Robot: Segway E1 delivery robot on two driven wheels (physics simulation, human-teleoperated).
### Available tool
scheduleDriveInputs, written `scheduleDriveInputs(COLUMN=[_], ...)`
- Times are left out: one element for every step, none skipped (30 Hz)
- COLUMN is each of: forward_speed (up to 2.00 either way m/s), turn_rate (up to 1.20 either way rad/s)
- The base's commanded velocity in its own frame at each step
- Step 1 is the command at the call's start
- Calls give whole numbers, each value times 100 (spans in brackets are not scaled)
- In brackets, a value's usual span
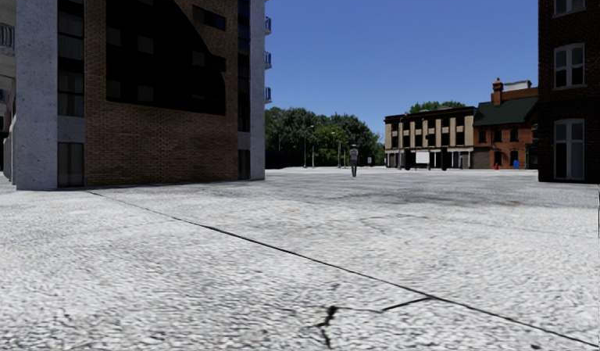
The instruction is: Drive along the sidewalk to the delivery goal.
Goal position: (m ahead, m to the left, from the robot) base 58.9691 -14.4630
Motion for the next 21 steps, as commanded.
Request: scheduleDriveInputs(forward_speed=[198, 198, 198, 198, 198, 198, 198, 198, 198, 198, 200, 200, 200, 200, 200, 200, 200, 200, 200, 200, 200], turn_rate=[0, 0, 0, 0, 0, 0, 0, 0, 0, 0, 0, 0, 0, 0, 0, 0, 0, 0, 0, 0, 0])
